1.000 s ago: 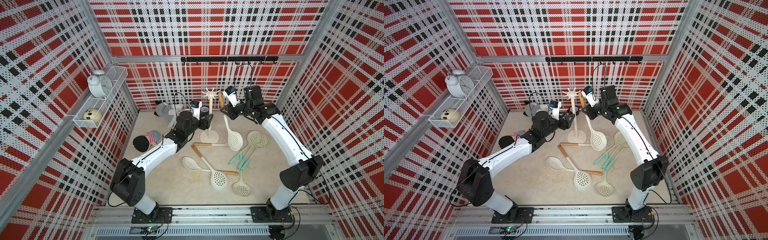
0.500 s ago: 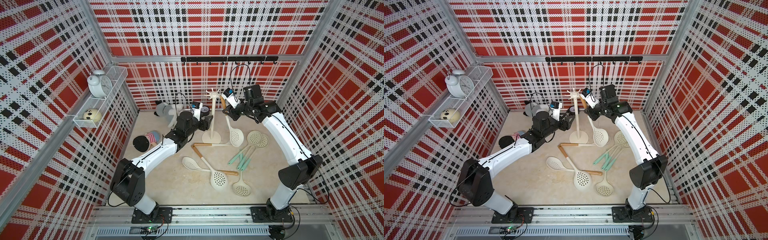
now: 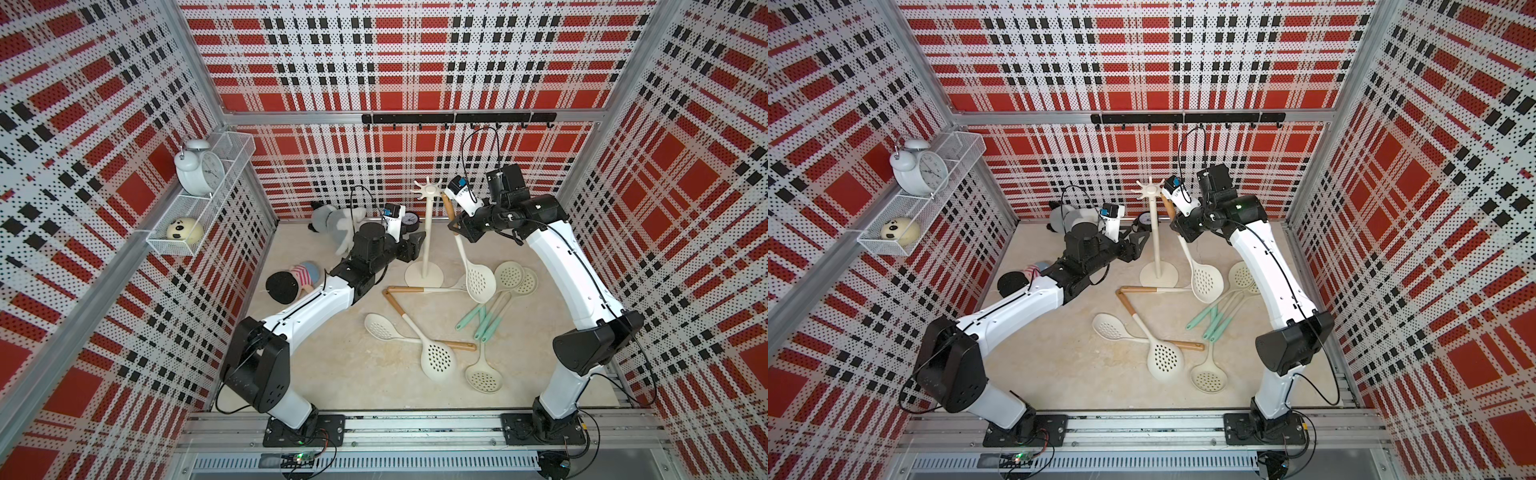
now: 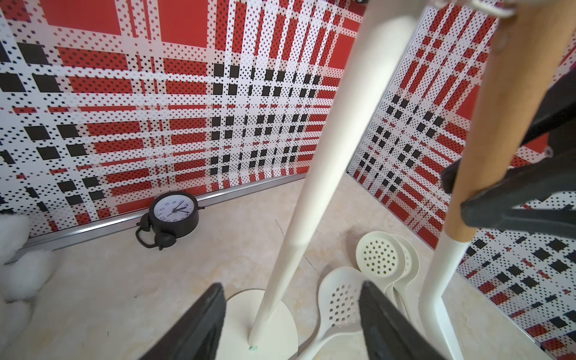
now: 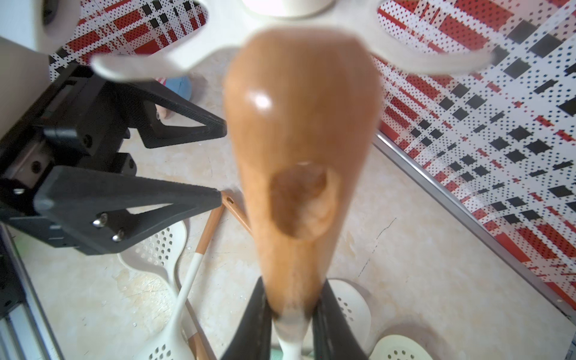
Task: Hang the skimmer on the kitchen utensil rack
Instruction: Hang the skimmer on the rack.
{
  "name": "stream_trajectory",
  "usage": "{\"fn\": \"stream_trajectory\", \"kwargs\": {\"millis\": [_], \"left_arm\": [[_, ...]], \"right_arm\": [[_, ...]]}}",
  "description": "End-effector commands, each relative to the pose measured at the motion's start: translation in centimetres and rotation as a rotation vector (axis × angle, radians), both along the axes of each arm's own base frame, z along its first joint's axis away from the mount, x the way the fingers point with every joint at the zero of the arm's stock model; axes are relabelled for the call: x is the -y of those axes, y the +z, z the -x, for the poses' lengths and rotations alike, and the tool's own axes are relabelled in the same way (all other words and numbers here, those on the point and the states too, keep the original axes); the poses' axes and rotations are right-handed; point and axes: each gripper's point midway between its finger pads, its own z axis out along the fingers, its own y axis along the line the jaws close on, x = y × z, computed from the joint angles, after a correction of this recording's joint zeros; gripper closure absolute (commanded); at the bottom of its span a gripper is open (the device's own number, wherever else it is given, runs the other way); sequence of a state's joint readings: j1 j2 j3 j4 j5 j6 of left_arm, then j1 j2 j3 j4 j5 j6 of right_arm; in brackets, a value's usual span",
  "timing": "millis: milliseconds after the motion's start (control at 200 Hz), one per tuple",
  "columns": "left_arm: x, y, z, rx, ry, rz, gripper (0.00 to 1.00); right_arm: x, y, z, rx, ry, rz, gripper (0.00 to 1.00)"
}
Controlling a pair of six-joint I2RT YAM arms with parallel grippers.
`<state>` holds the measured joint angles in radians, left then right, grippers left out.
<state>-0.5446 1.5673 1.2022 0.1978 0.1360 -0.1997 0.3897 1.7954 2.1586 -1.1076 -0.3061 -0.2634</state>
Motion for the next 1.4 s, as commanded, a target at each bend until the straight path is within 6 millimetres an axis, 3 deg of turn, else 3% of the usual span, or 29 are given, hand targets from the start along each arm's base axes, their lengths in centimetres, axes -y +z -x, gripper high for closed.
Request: {"fn": "stream_trajectory", "kwargs": {"millis": [0,165,571,827,1223,1393], "left_arm": [[-0.3,3.0,1.0,0.081,-0.025,0.045,0.30],[-0.3,4.8,2.4,0.120,-0.051,0.095,0.27],[-0.3,8.2,4.1,0.167,-0.045,0.155,0.19],[-1.6,8.6,3.3,0.143,0.037,0.175,0.19],[-0.5,8.5,3.7,0.137,0.001,0.171,0.19],[0.2,8.3,3.8,0.132,-0.013,0.167,0.19]], "right_arm": [[-0.6,0.6,1.6,-0.061,0.022,-0.032,1.00],[-0.5,0.6,2.2,-0.082,0.012,-0.037,1.00],[-0.5,-1.2,1.1,-0.119,-0.035,-0.011,1.00],[-1.6,-1.7,0.6,-0.127,-0.022,-0.025,1.00],[-1.9,-1.2,0.7,-0.089,-0.023,-0.068,1.00],[-2.0,-0.5,0.6,-0.076,-0.025,-0.079,0.94]]}}
